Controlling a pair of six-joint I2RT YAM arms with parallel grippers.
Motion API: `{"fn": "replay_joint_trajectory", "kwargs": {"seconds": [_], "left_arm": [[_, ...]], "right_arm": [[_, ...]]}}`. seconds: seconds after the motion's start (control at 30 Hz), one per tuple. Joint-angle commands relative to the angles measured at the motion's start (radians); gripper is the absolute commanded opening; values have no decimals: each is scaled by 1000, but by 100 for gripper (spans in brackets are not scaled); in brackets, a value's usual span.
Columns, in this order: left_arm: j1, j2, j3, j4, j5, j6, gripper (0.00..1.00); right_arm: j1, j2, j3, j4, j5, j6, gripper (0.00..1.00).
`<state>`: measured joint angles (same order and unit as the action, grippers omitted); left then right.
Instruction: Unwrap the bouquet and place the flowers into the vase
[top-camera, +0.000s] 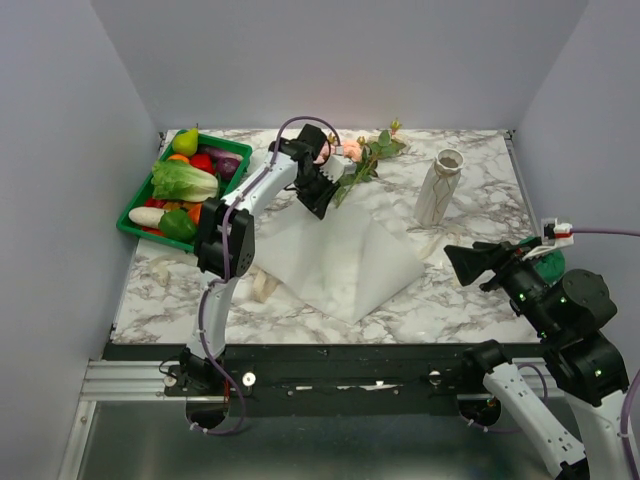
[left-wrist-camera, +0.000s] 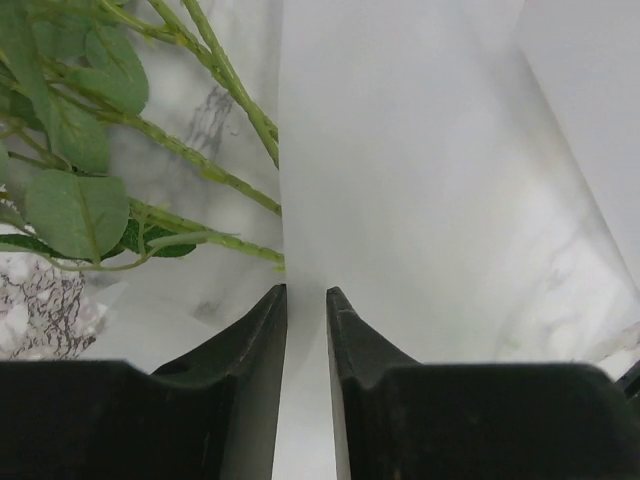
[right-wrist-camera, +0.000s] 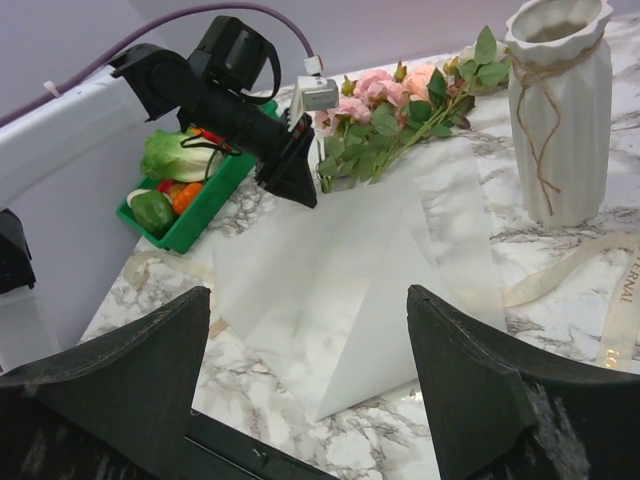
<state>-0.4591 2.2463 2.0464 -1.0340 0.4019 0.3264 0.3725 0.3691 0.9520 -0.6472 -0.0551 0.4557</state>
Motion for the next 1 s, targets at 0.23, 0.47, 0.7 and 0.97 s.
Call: {"fn": "replay_joint_trajectory", "kwargs": {"seconds": [0.23, 0.47, 0.7, 0.97], "left_arm": [[2, -86, -63, -20, 38, 8, 12], [0, -129, -23, -67, 81, 11, 0], [-16, -266, -44, -123, 176, 25, 0], [-116, -520, -245, -207, 216, 148, 0]], "right_arm": [[-1, -1, 33, -8, -23, 8, 86], [-1, 8, 51, -20, -20, 5, 86], [-1, 22, 67, -26, -3, -14, 86], [-1, 77, 76, -2, 12, -35, 86]]}}
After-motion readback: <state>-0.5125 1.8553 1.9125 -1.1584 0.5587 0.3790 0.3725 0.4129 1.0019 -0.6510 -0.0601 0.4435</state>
